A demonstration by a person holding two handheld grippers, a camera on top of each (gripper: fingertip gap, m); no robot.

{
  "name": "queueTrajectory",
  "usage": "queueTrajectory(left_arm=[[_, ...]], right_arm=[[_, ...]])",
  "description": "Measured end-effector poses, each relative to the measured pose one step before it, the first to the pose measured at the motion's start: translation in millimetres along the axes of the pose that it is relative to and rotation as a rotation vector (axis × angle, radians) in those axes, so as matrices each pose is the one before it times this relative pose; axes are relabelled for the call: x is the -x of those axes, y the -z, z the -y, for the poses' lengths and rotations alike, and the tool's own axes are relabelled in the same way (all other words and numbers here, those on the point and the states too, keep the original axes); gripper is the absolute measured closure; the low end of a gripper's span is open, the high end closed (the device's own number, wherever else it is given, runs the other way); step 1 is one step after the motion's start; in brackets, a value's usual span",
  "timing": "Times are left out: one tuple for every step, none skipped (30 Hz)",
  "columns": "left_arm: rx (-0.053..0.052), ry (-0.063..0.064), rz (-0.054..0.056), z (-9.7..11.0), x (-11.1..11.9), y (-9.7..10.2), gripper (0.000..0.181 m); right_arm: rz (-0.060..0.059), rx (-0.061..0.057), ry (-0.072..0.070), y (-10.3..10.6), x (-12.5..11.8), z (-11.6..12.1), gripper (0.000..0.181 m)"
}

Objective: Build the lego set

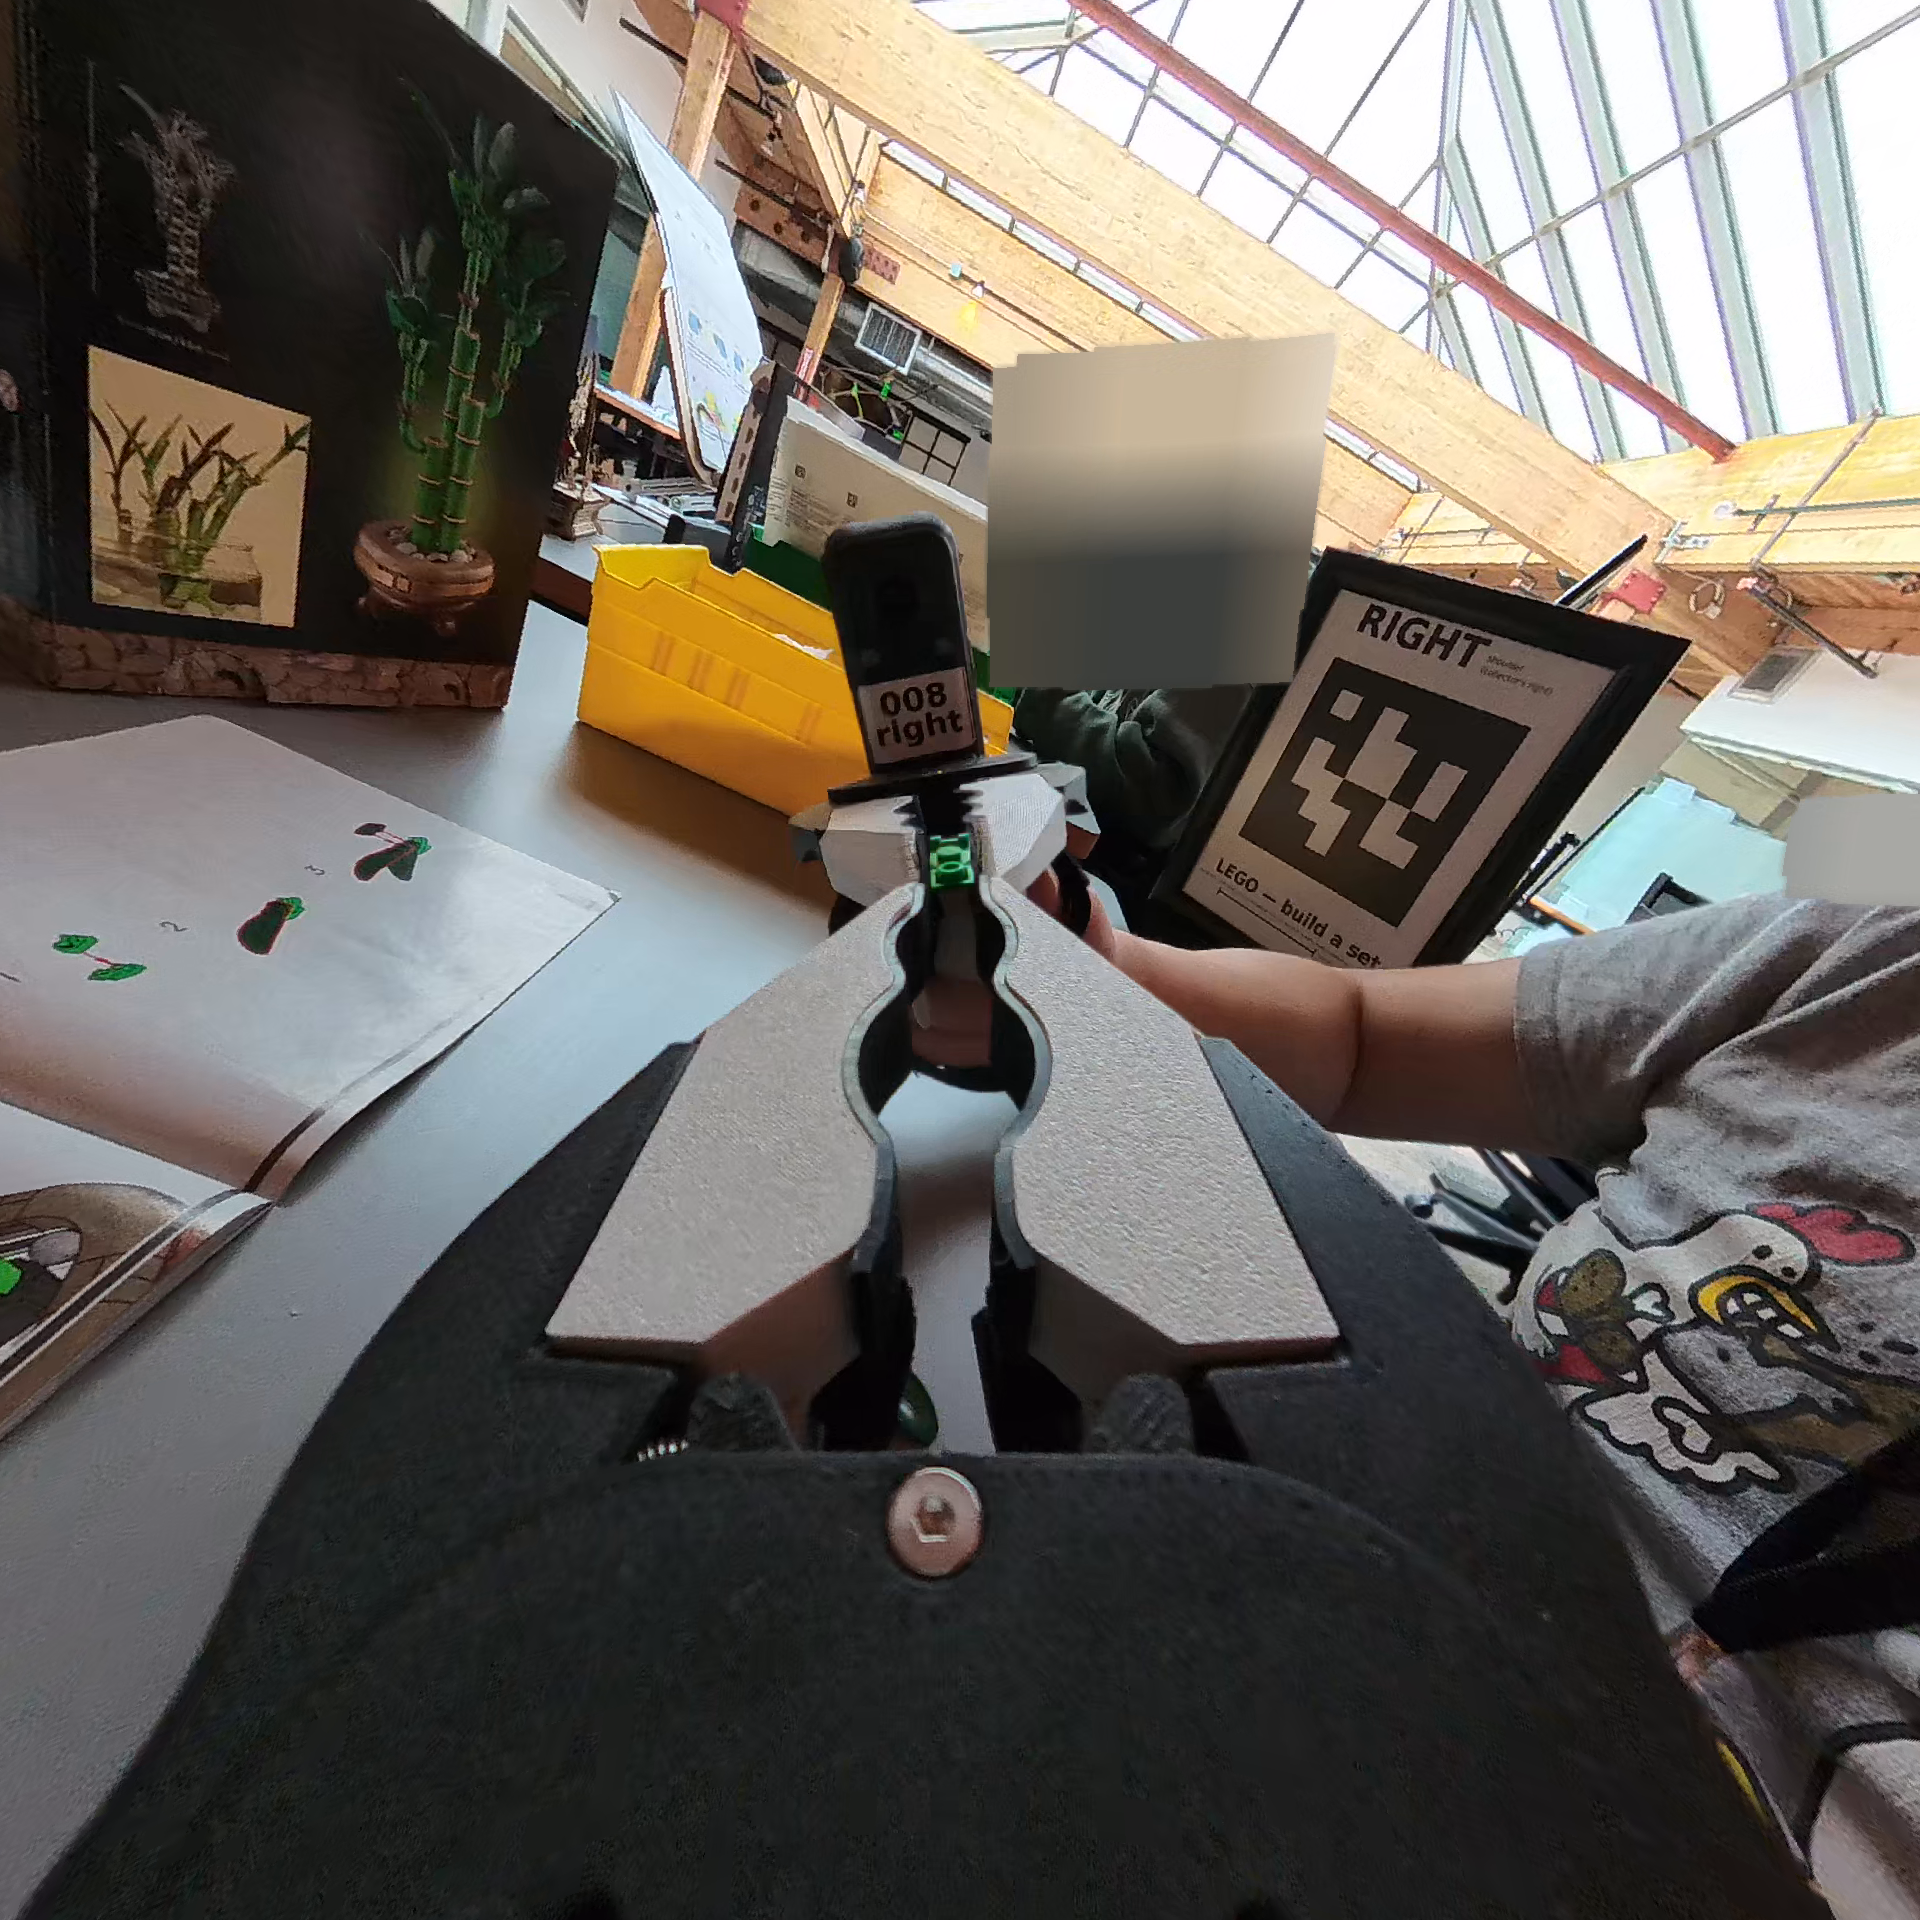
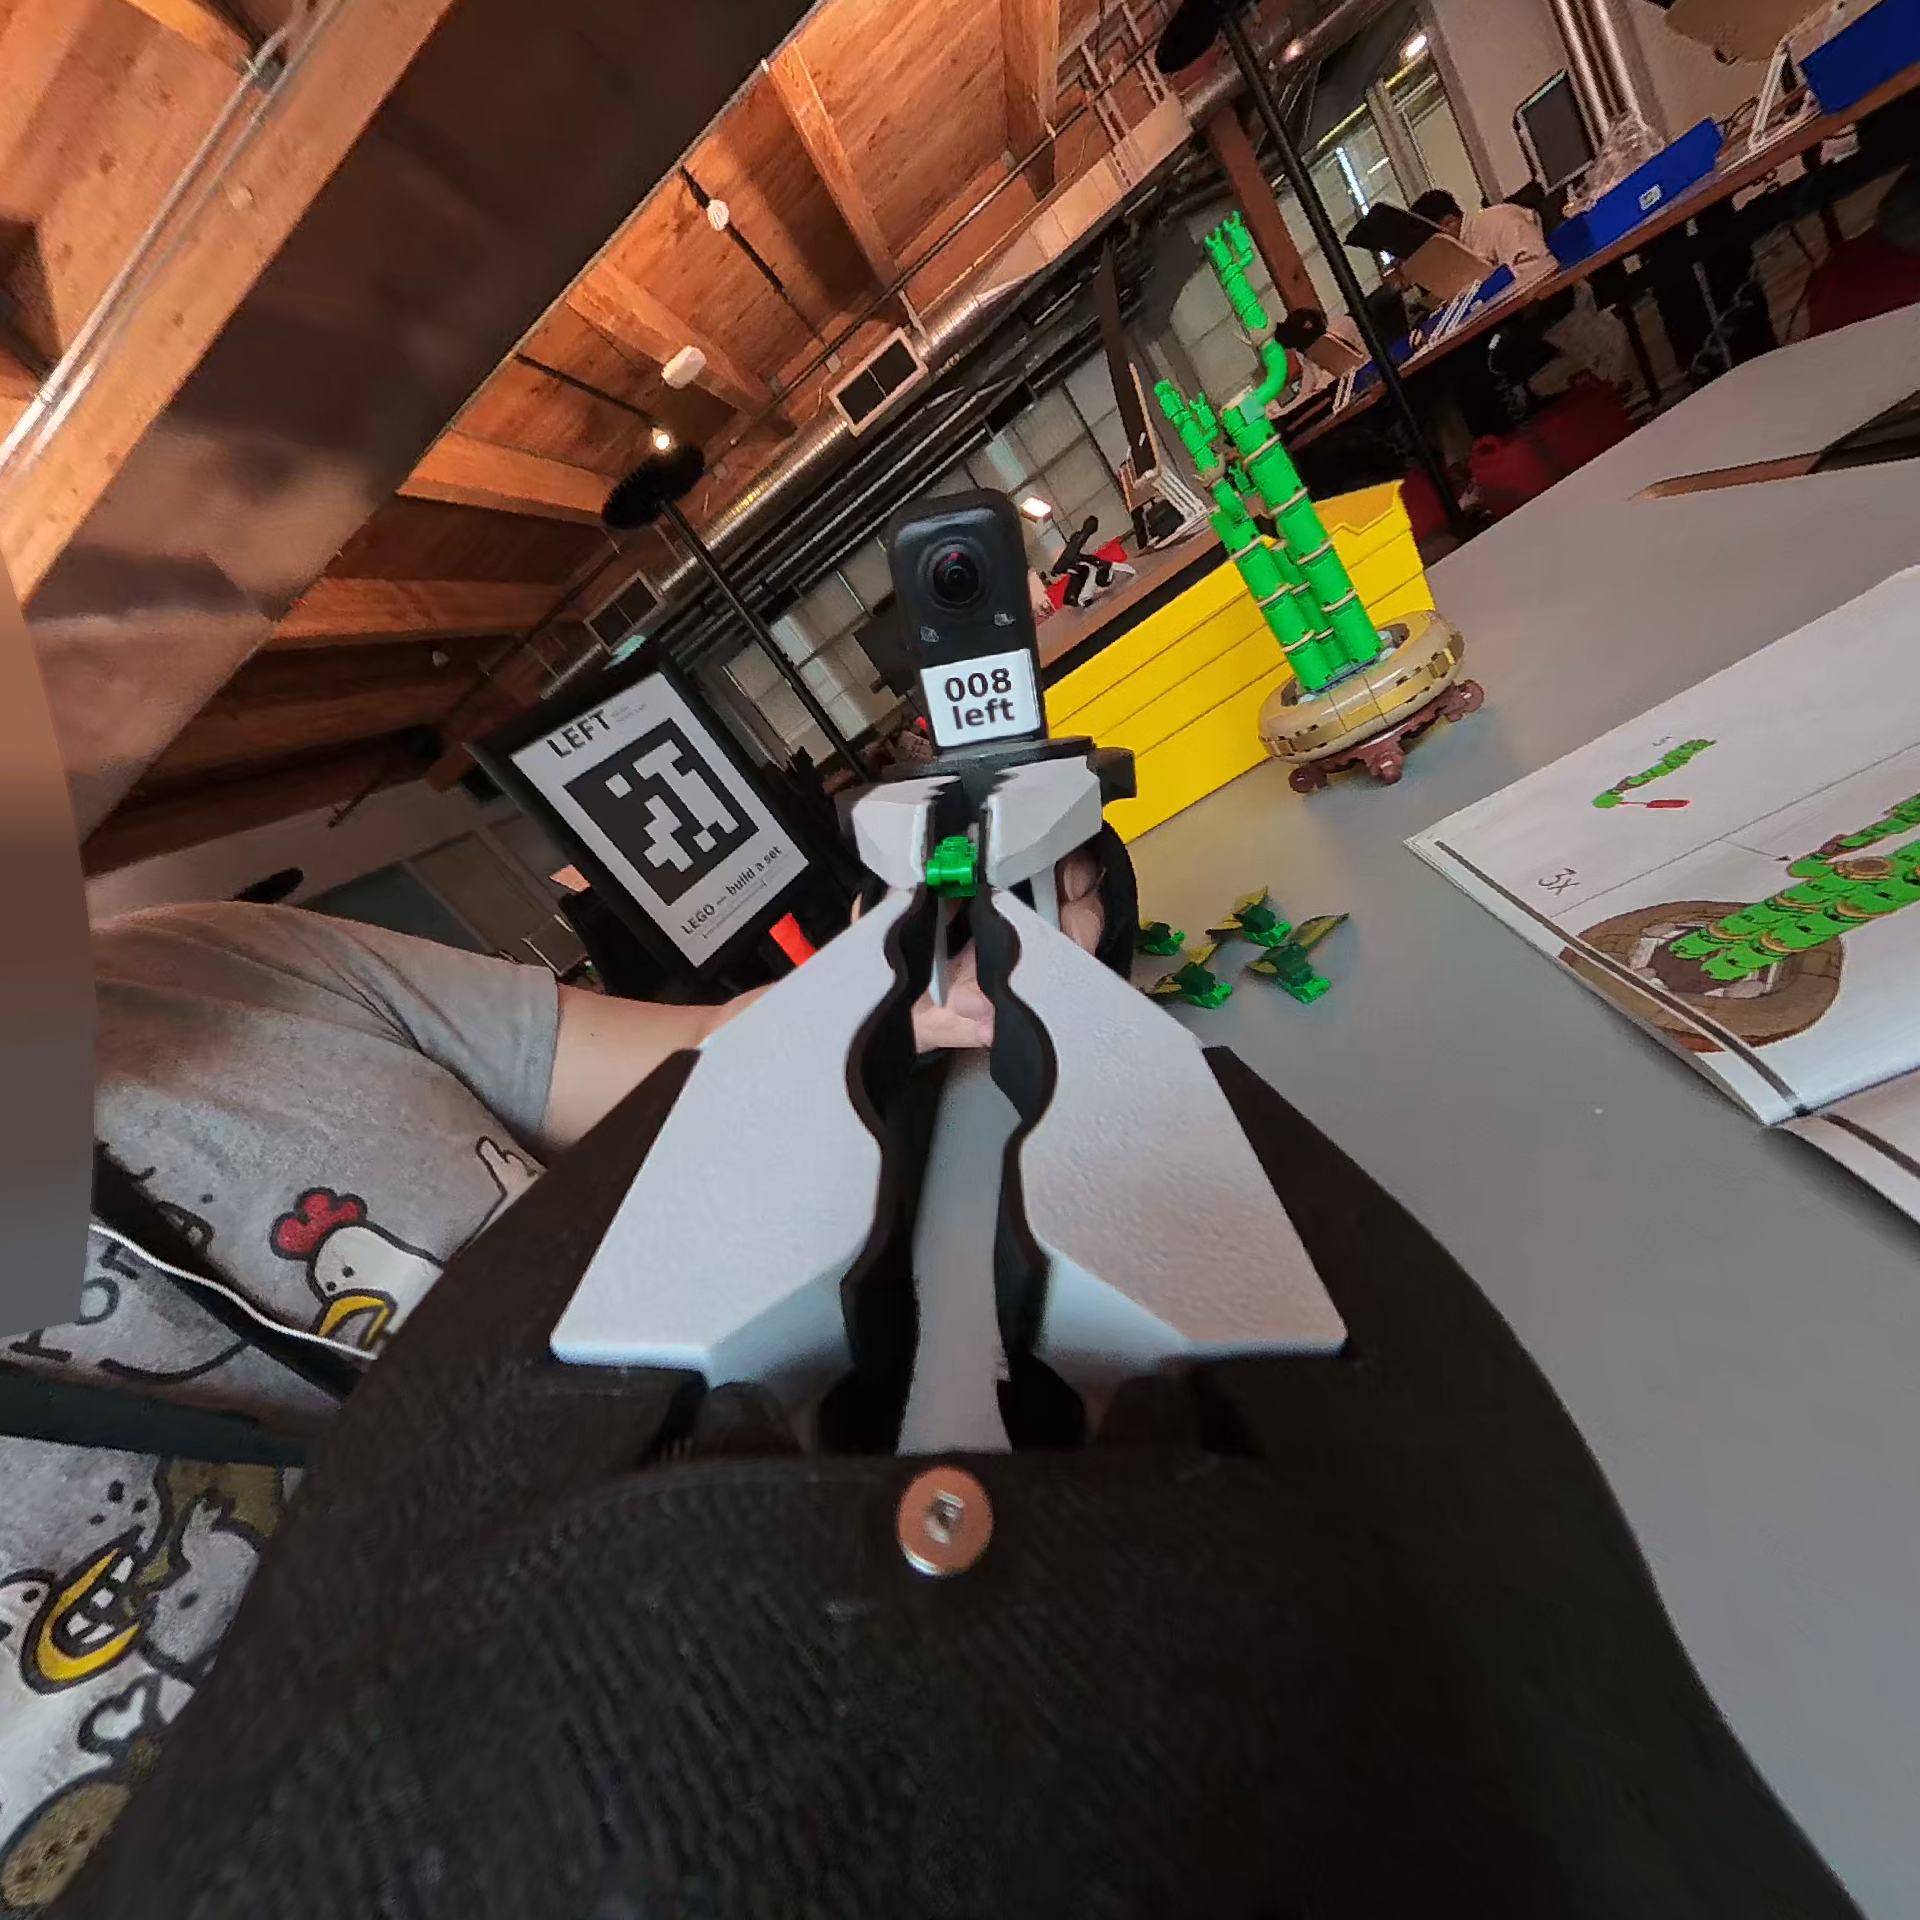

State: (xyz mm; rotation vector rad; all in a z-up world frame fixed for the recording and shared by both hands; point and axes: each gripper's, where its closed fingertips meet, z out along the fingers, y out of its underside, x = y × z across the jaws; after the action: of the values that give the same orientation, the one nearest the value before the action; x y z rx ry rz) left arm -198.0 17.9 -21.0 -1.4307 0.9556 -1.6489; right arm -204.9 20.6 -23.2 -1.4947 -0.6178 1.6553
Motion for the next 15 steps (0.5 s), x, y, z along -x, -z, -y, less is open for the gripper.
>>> queueTrajectory(left_arm=[[0.0221,0.0014,0.0123,-1.38,1.61,0.69,0.174],[0.0287,0.0055,0.0239,-1.97,3.98,1.32,0.159],[0.0328,0.0038,0.0248,-2.49,4.61,2.09,0.148],[0.0445,-0.0011,0.0241,-4.94,4.88,2.09,0.146],[0.0697,-0.0025,0.0307,-9.17,6.08,1.64,0.146],[0.0862,-0.0084,0.037,-11.94,7.02,0.87,0.149],[0.084,-0.0134,0.0409,-12.48,6.76,-0.41,0.152],[0.0739,-0.0152,0.033,-11.53,4.68,-1.68,0.152],[0.0585,-0.0138,0.0256,-9.18,2.86,-2.82,0.151],[0.0492,-0.0112,0.0223,-7.84,1.84,-3.49,0.151],[0.0497,-0.0135,0.0238,-7.32,1.33,-3.67,0.153],[0.0471,-0.0194,0.0244,-6.23,0.34,-3.37,0.152],[0.0403,-0.0224,0.0238,-4.81,-0.81,-2.87,0.152],[0.0368,-0.0244,0.0238,-3.96,-1.32,-2.22,0.151],[0.0327,-0.0282,0.0228,-3.22,-1.97,-1.77,0.15]], right_arm=[[-0.0004,-0.0067,0.012,1.7,1.48,2.85,0.176],[-0.0006,-0.0128,0.0082,2.75,1.33,4.37,0.177],[-0.0099,-0.0063,0.0142,3.6,-0.27,3.89,0.177],[-0.0232,0.0061,0.0268,4.11,-2.07,2.44,0.177],[-0.0333,0.0251,0.042,4.2,-3.54,-0.16,0.176],[-0.0336,0.0383,0.0559,3.9,-3.49,-2.13,0.176],[-0.0367,0.0395,0.063,3.34,-4.07,-2.95,0.176],[-0.0376,0.0405,0.0617,2.74,-4.31,-4.0,0.176],[-0.0284,0.0328,0.0496,1.79,-3.12,-3.76,0.176],[-0.0195,0.027,0.0348,0.89,-2.16,-3.72,0.176],[-0.0123,0.0233,0.0205,0.23,-1.49,-3.45,0.176],[-0.008,0.0153,0.0097,-0.36,-1.05,-2.56,0.176],[-0.0055,0.0122,0.0046,-0.77,-0.84,-2.26,0.176],[-0.0007,0.0124,0.0037,-0.95,-0.05,-2.27,0.176],[-0.0024,0.014,0.0062,-0.85,-0.19,-2.31,0.176]])
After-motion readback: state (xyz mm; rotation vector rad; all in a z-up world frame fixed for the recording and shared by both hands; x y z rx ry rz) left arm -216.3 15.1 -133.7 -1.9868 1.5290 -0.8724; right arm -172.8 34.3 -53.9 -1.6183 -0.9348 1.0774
